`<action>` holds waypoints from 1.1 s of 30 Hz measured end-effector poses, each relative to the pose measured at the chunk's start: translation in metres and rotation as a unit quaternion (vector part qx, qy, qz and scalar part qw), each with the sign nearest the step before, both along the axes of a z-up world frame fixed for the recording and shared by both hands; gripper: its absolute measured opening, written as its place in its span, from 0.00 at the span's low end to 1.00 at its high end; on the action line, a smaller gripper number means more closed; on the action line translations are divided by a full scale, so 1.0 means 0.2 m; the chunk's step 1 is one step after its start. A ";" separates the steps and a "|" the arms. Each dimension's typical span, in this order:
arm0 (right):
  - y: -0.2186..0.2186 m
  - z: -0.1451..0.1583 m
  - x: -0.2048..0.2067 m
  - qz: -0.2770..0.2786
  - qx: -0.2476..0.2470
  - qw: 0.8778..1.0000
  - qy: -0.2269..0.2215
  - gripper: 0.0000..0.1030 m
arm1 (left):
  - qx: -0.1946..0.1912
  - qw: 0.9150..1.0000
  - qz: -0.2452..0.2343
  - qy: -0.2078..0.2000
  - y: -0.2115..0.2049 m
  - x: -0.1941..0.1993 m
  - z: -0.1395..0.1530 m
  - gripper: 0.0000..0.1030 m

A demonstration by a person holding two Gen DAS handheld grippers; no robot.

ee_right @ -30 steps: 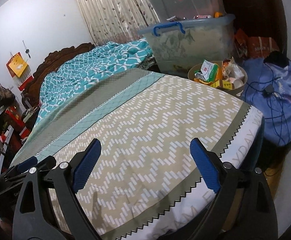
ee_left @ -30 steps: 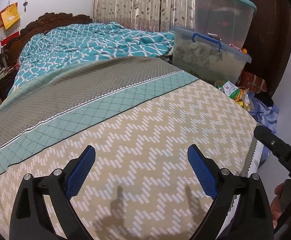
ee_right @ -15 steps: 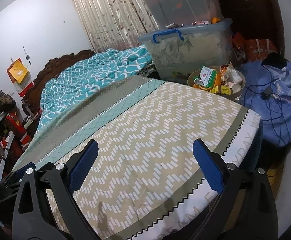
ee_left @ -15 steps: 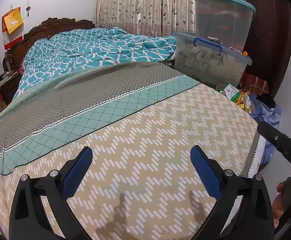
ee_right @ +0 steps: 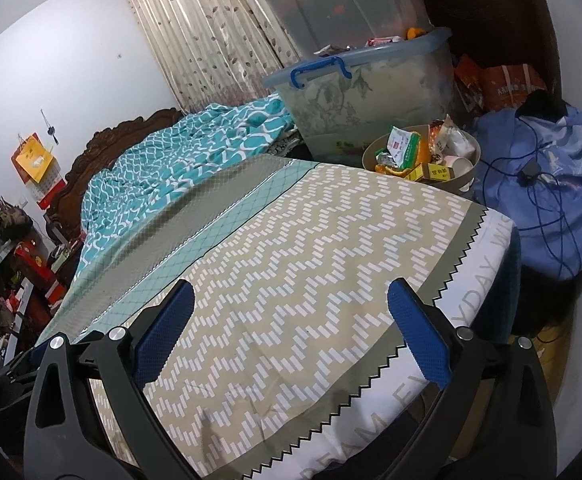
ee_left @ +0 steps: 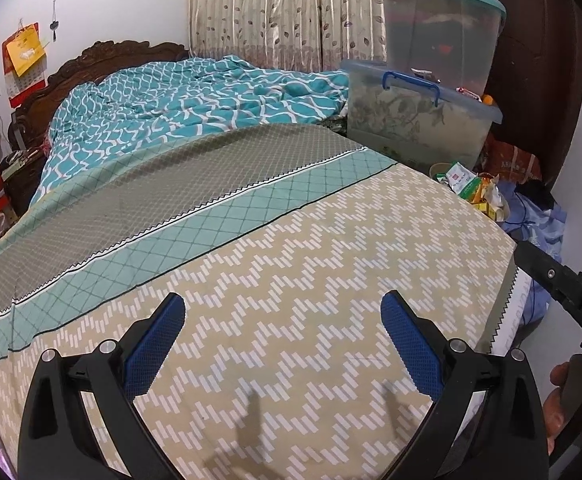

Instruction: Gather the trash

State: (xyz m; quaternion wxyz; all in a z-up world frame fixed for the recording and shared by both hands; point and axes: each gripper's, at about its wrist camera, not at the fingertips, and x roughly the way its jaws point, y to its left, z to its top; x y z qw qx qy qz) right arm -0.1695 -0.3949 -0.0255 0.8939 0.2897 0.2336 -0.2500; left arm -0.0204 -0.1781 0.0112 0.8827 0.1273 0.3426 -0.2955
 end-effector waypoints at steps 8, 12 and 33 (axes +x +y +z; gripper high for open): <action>0.00 -0.01 -0.01 0.006 0.003 1.000 -0.002 0.94 | -0.004 0.999 0.020 -0.026 0.00 -0.06 0.04 0.92; 0.00 -0.01 -0.01 0.005 0.003 1.000 0.001 0.95 | -0.007 0.998 0.034 -0.050 0.01 -0.10 0.08 0.92; -0.01 -0.02 -0.04 0.003 0.008 1.000 -0.005 0.97 | 0.020 0.995 0.023 -0.098 -0.01 -0.15 0.17 0.92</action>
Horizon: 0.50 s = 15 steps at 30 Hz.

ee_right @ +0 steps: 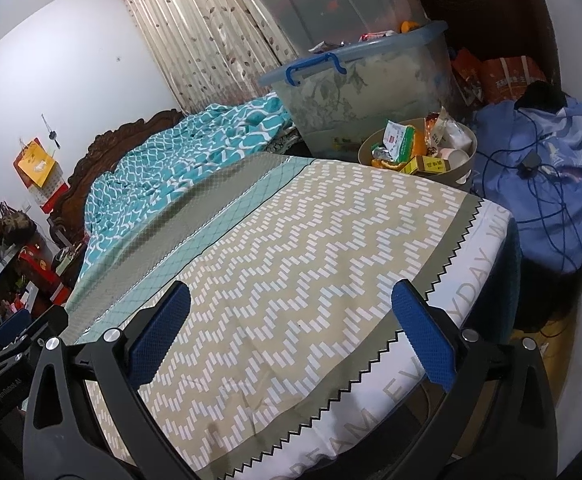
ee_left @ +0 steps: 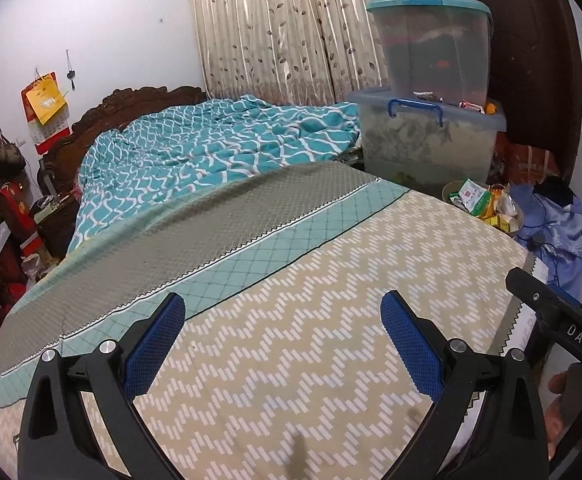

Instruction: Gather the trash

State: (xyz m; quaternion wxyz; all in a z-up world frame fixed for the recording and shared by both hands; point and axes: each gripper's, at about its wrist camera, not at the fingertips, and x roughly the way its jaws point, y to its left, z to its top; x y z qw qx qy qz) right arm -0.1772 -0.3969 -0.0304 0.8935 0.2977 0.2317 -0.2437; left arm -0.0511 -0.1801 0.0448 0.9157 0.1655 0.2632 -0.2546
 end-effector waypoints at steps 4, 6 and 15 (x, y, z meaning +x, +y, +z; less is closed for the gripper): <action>0.00 0.00 0.01 0.002 -0.002 1.000 0.001 0.97 | -0.003 1.000 -0.002 -0.003 0.01 0.00 0.01 0.92; 0.01 0.00 0.01 0.001 -0.004 1.000 0.002 0.97 | -0.006 1.000 -0.007 0.001 0.01 0.00 0.00 0.92; 0.02 0.02 0.01 0.002 -0.011 1.000 -0.001 0.97 | -0.012 1.000 -0.012 0.005 0.02 0.01 -0.01 0.92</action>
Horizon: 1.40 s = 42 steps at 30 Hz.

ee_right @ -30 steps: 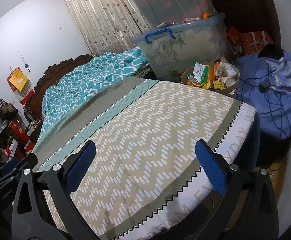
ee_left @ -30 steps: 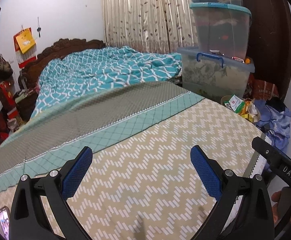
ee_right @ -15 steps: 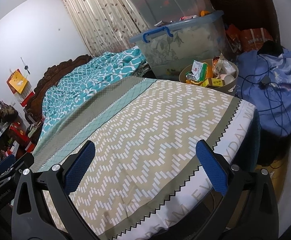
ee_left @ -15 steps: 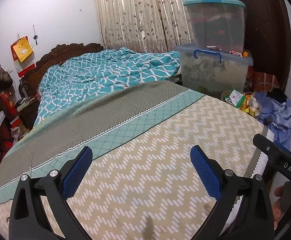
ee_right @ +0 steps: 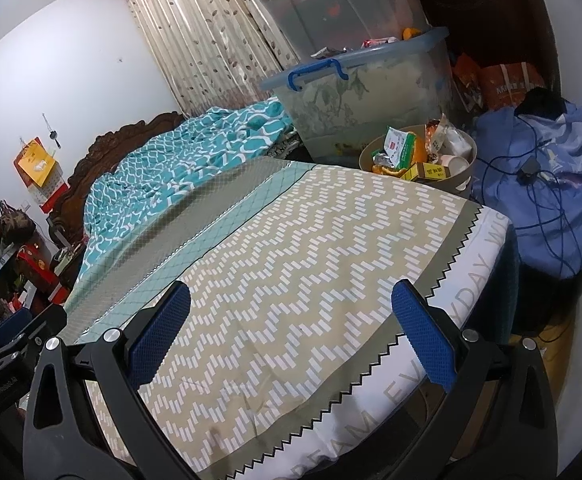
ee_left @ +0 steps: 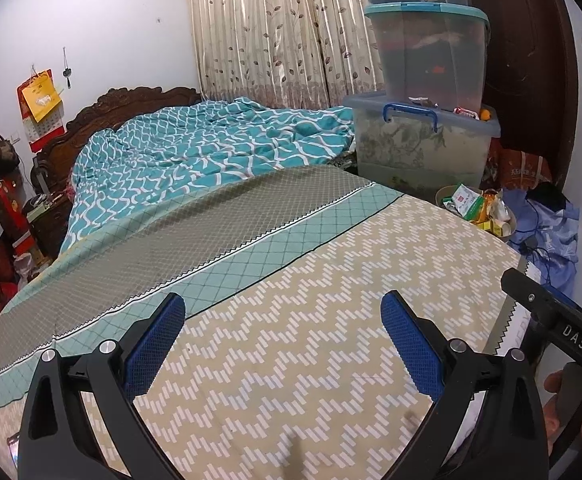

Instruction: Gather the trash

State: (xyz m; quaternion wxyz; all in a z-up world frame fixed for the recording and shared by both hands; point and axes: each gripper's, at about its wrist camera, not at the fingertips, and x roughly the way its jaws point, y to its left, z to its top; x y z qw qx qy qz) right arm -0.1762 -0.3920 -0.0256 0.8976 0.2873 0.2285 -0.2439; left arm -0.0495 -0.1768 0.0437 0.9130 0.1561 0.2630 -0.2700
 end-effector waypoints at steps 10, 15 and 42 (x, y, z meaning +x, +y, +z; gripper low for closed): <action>0.04 0.05 0.01 0.012 -0.007 1.000 0.008 0.97 | -0.005 1.000 0.005 0.005 0.02 0.02 0.00 0.92; 0.06 0.09 0.01 0.020 -0.008 1.000 0.021 0.97 | -0.007 1.000 0.004 0.006 0.03 0.02 0.00 0.92; 0.13 0.15 -0.02 0.027 -0.013 0.999 0.030 0.97 | -0.011 1.000 0.007 -0.002 0.03 0.01 0.02 0.92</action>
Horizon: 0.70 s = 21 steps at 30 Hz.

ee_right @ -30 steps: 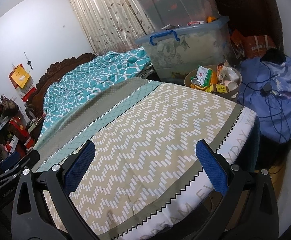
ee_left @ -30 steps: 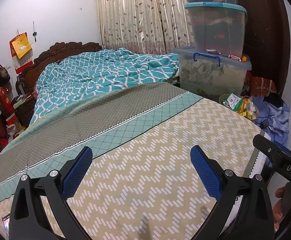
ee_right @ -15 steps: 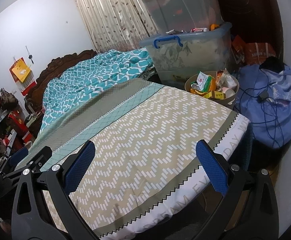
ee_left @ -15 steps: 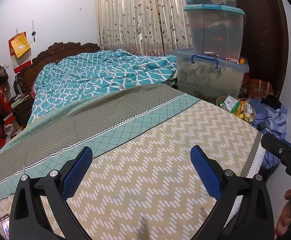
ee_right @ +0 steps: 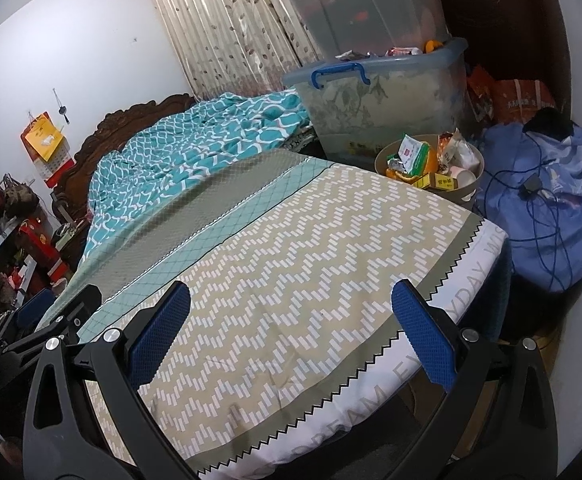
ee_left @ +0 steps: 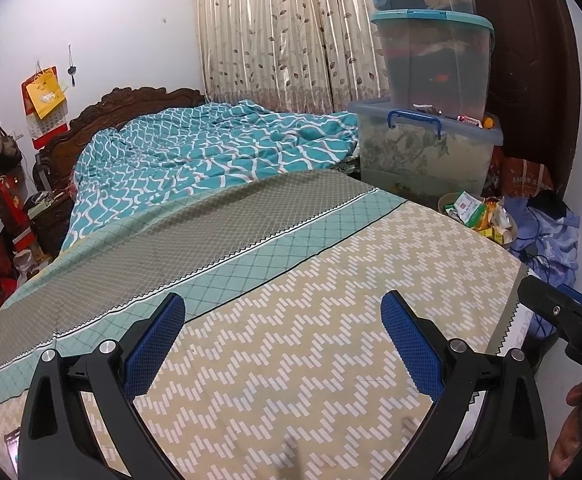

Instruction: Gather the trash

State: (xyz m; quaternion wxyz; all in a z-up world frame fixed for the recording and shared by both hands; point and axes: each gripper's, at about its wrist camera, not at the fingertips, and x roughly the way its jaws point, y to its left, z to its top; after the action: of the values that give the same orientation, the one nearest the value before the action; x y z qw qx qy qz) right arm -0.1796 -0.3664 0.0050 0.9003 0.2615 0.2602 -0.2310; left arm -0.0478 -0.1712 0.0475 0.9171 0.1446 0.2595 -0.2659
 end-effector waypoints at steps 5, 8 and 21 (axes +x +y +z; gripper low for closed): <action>0.00 -0.02 0.00 0.000 0.004 1.000 0.003 0.97 | 0.002 1.000 0.002 0.001 0.00 0.01 0.00 0.92; 0.00 -0.02 0.01 0.000 0.005 1.000 0.004 0.97 | 0.005 1.000 0.003 0.000 0.00 0.01 -0.01 0.92; 0.02 -0.03 0.01 -0.001 -0.003 1.000 0.007 0.97 | 0.008 1.000 0.005 0.003 0.00 0.03 -0.04 0.92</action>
State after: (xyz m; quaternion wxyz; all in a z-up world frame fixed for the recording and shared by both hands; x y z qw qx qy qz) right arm -0.1775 -0.3631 -0.0001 0.8989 0.2576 0.2660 -0.2342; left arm -0.0409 -0.1707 0.0398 0.9165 0.1498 0.2654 -0.2593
